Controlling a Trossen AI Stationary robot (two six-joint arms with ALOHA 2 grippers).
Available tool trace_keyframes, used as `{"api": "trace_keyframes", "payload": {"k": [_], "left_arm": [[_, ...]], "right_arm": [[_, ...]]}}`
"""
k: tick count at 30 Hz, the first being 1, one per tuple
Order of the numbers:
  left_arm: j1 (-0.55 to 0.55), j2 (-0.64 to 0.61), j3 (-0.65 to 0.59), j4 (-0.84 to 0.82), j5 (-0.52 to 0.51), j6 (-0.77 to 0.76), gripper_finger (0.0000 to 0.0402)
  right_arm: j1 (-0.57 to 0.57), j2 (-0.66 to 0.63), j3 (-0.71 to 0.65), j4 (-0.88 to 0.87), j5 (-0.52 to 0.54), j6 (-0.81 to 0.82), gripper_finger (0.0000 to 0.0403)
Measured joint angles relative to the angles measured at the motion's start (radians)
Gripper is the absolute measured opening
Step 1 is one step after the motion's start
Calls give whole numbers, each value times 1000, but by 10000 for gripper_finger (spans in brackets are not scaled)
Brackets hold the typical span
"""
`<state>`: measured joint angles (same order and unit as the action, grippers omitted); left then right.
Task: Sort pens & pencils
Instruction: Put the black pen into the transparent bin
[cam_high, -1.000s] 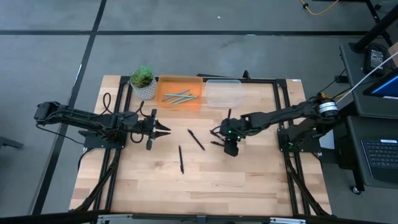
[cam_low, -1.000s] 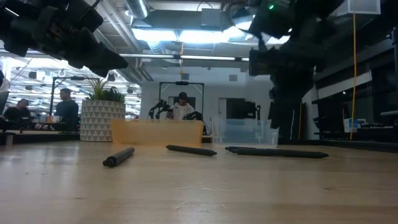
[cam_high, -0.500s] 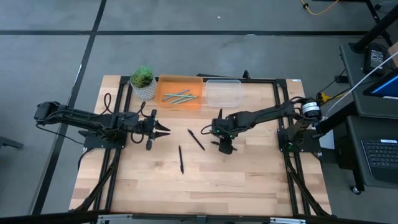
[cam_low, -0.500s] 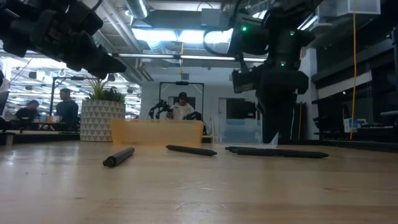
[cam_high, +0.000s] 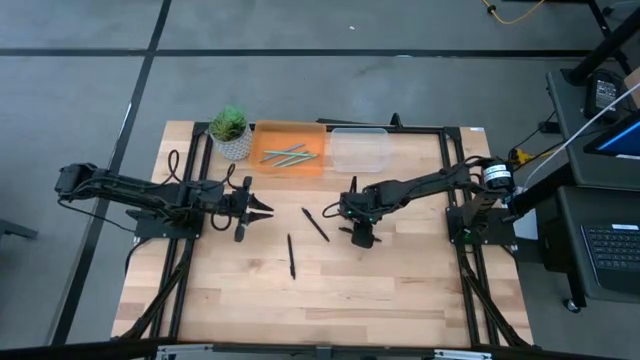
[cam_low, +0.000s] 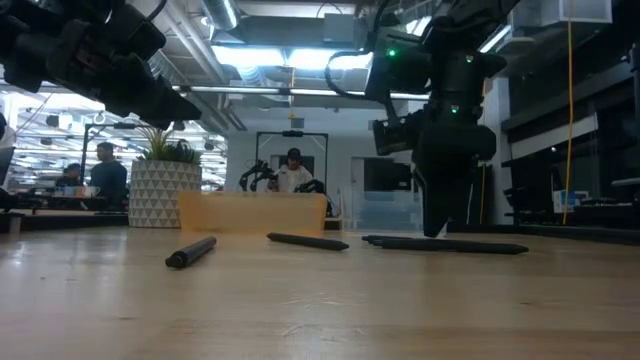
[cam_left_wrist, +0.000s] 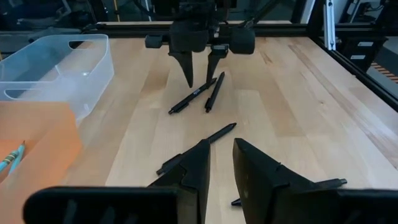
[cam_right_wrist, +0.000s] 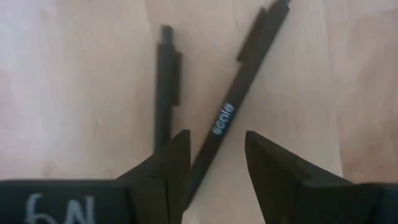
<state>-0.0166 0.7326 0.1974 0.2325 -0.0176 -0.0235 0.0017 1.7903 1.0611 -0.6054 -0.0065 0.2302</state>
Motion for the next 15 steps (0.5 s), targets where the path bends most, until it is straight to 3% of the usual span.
{"api": "trace_keyframes", "payload": {"k": [15], "left_arm": [[0,0,0,-15,0,0,64]], "right_arm": [[0,73,5,1,24,24,153]]}}
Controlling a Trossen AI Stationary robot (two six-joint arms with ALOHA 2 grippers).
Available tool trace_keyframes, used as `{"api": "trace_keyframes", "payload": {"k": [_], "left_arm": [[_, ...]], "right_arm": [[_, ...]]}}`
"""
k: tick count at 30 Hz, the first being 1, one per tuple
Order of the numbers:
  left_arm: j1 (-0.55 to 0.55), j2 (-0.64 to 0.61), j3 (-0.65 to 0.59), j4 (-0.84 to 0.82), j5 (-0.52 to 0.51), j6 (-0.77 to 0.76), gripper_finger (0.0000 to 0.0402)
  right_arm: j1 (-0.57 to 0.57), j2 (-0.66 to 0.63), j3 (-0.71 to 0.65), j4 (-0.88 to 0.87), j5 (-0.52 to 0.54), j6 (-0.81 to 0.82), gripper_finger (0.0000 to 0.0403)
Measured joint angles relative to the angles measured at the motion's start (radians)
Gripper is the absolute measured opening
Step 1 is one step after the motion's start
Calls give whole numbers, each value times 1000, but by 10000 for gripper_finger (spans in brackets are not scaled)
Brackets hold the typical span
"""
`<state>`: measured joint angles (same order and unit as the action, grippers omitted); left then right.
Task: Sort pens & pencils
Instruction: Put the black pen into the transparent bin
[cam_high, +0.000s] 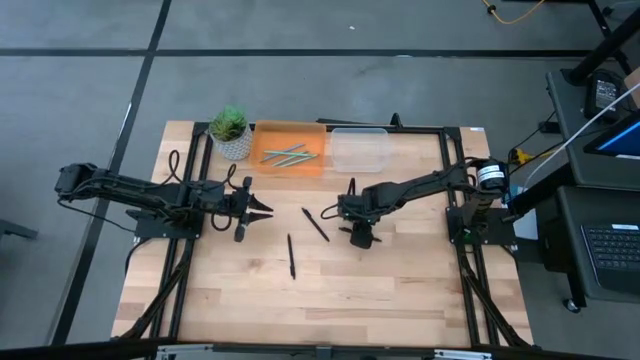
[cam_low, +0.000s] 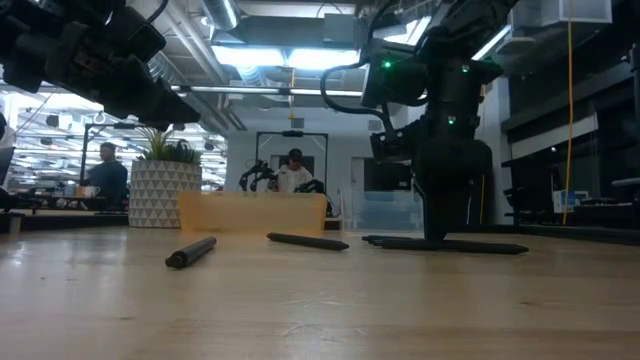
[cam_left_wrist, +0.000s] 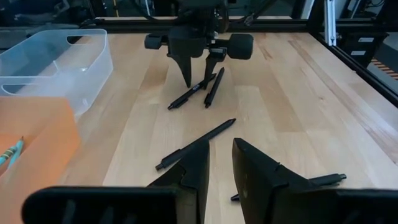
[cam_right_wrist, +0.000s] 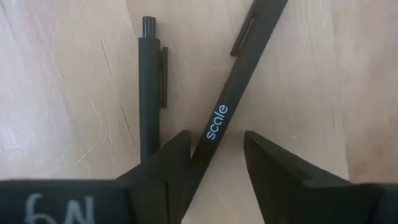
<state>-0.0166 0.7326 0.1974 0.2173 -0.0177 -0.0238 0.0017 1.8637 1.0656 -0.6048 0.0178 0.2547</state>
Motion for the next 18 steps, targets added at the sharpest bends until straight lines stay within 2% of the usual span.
{"api": "trace_keyframes", "payload": {"k": [5,14,18], "left_arm": [[0,0,0,0,0,0,64],[0,0,0,-3,0,0,64],[0,0,0,-8,0,0,64]], "right_arm": [[0,1,-2,1,17,14,133],[-8,3,-2,-3,30,33,44],[-9,3,-3,-4,34,32,32]]}}
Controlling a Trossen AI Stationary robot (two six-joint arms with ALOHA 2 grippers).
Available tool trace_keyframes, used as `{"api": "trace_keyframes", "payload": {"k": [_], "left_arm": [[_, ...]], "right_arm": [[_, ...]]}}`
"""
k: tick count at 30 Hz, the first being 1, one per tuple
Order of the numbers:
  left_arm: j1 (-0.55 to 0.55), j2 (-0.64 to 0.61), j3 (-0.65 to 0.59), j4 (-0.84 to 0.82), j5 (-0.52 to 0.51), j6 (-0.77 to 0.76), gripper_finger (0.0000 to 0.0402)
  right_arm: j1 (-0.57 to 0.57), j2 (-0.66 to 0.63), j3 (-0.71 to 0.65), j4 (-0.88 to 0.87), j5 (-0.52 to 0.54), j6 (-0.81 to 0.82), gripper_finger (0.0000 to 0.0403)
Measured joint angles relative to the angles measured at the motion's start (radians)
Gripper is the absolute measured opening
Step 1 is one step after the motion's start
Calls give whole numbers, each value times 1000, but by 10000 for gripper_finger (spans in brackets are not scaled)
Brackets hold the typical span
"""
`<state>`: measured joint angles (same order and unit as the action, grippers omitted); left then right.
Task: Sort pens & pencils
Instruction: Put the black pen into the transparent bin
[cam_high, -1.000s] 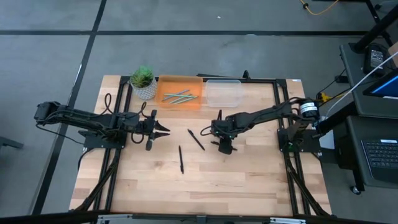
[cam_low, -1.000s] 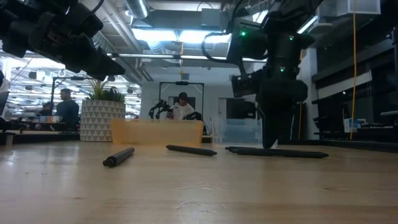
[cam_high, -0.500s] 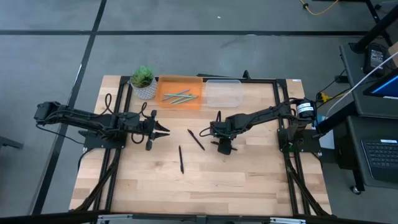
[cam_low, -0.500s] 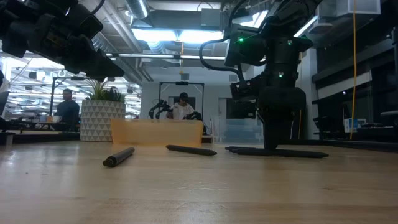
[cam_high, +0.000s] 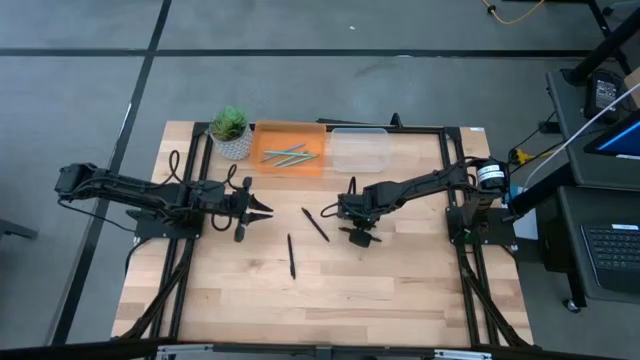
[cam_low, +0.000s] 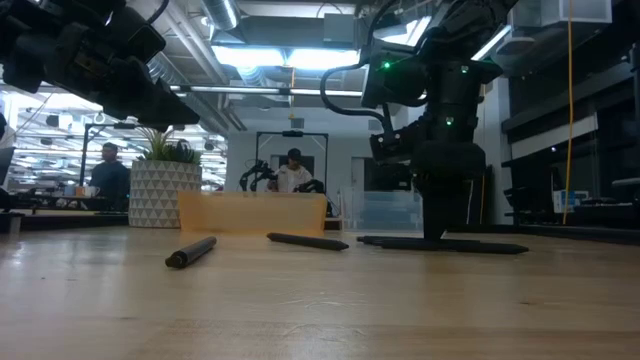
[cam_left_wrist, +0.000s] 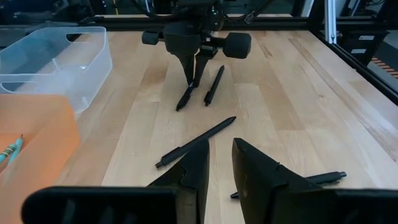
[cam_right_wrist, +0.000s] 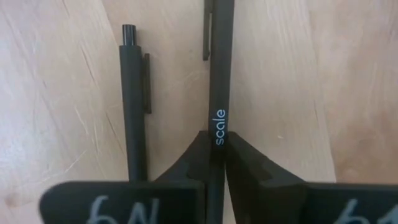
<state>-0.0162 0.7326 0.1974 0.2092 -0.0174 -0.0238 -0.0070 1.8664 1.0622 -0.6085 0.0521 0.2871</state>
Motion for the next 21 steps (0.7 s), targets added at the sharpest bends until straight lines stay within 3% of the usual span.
{"api": "trace_keyframes", "payload": {"k": [6,21], "left_arm": [[0,0,0,0,0,0,64],[0,0,0,-20,0,0,64]], "right_arm": [[-4,-2,-2,3,0,6,47],[-11,2,104,-13,21,-61,31]]}}
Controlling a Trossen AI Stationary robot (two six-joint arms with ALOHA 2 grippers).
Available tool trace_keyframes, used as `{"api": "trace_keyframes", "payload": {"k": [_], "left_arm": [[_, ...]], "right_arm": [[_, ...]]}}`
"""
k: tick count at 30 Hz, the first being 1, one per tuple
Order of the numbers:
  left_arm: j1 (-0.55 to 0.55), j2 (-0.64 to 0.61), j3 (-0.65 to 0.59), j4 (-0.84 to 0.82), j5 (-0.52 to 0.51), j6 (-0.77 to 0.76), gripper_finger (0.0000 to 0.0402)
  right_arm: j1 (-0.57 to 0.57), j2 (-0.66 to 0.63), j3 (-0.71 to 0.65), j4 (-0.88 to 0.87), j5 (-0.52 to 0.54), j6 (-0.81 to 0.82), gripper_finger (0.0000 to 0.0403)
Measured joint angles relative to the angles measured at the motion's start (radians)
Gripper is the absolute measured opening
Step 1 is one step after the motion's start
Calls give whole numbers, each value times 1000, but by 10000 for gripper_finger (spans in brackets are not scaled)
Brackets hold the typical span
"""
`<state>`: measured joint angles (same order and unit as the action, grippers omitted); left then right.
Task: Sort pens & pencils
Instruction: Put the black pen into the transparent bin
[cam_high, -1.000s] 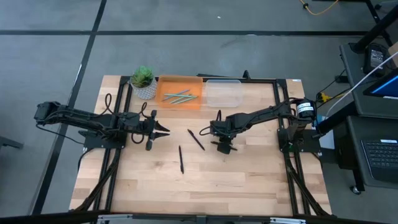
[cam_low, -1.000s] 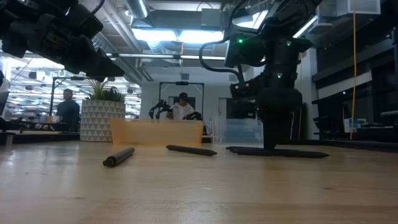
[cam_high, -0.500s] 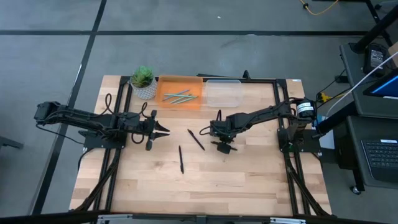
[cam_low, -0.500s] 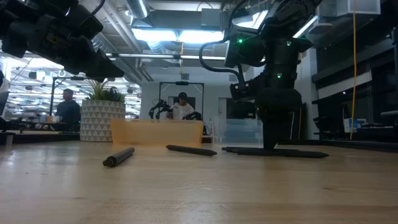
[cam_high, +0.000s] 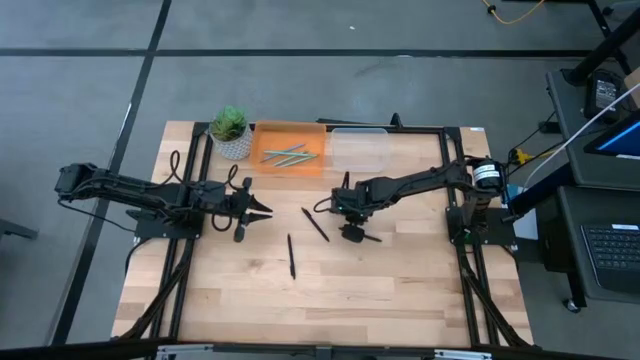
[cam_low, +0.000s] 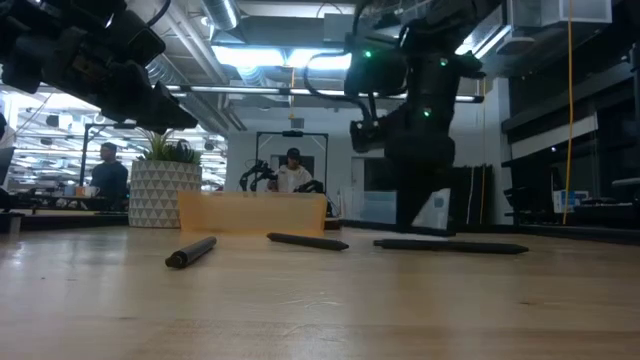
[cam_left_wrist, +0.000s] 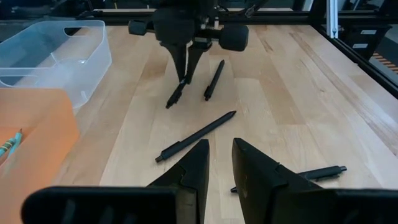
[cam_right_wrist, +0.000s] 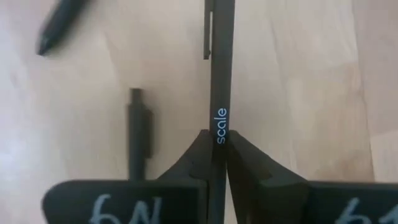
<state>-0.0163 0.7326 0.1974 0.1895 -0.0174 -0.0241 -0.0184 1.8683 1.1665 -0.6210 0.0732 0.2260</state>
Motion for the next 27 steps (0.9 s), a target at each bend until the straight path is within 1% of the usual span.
{"api": "trace_keyframes", "payload": {"k": [6,10,13,17,23,27], "left_arm": [[0,0,0,-27,0,-1,64],[0,0,0,-33,0,-1,64],[0,0,0,-37,0,-1,64],[0,0,0,-43,0,-1,64],[0,0,0,-48,0,0,64],[0,0,0,-49,0,0,64]], "right_arm": [[-11,-13,82,-72,-3,-25,34],[-20,-42,144,-155,46,-27,32],[-18,-75,185,-205,114,-32,31],[-18,-148,205,-206,144,-51,34],[-18,-282,199,-204,235,-56,31],[-18,-349,195,-152,249,-89,34]]}}
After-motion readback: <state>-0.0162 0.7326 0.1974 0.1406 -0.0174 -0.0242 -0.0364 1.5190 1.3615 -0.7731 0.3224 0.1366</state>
